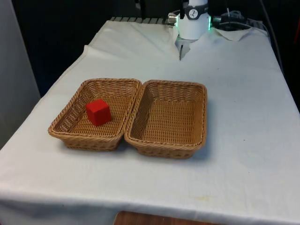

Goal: Pick up the red cube and place it into the right basket.

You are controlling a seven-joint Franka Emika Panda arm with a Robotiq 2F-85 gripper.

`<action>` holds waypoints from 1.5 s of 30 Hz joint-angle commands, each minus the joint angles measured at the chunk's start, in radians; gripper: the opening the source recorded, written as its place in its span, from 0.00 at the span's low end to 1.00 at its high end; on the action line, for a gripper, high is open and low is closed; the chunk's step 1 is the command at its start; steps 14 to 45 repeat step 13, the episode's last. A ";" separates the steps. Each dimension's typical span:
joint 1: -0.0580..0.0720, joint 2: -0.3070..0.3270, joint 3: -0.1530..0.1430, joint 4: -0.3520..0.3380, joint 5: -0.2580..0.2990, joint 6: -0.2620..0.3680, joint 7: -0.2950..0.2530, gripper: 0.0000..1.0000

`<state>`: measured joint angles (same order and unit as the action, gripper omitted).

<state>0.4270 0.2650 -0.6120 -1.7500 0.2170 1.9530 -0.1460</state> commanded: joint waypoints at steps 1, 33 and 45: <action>0.005 -0.011 0.001 -0.014 -0.010 0.019 0.011 1.00; -0.001 -0.011 0.018 -0.011 -0.004 0.006 0.006 1.00; -0.001 -0.011 0.018 -0.011 -0.004 0.006 0.006 1.00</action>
